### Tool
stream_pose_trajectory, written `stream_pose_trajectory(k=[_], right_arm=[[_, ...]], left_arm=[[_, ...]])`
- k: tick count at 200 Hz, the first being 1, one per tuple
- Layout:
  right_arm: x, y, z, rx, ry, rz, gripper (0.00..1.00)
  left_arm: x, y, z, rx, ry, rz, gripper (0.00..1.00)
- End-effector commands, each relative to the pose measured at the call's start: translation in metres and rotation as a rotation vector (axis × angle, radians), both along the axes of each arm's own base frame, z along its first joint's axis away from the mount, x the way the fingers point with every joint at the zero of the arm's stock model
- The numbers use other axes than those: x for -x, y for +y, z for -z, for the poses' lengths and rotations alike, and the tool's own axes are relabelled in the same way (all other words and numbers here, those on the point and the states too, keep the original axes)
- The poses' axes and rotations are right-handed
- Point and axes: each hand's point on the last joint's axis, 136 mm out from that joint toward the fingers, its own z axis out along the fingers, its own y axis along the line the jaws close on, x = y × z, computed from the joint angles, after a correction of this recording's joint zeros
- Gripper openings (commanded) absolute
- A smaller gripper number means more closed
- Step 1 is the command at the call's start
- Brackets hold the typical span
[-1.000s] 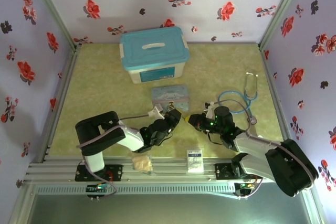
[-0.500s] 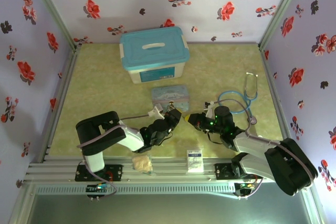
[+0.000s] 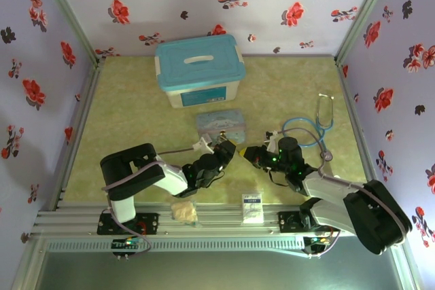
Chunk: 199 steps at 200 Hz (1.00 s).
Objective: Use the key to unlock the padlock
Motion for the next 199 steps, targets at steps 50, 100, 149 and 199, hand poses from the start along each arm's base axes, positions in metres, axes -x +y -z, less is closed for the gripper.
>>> stream_pose_trajectory(k=[50,100,149,199], right_arm=[[-0.016,0.006,-0.01,-0.024,-0.057,0.004,0.0],[-0.025,0.011,-0.017,-0.09,-0.076,0.021,0.0],[-0.033,0.003,-0.004,-0.079,-0.046,0.014,0.0],[-0.03,0.01,-0.01,-0.133,-0.03,0.004,0.0]], left_arm=[[0.002,-0.015,-0.019,0.083,-0.021,0.035,0.0],[0.006,-0.017,-0.025,0.115,-0.028,0.049,0.0],[0.011,-0.019,-0.033,0.143,-0.034,0.072,0.0],[0.01,-0.016,-0.028,0.133,-0.03,0.061,0.0]])
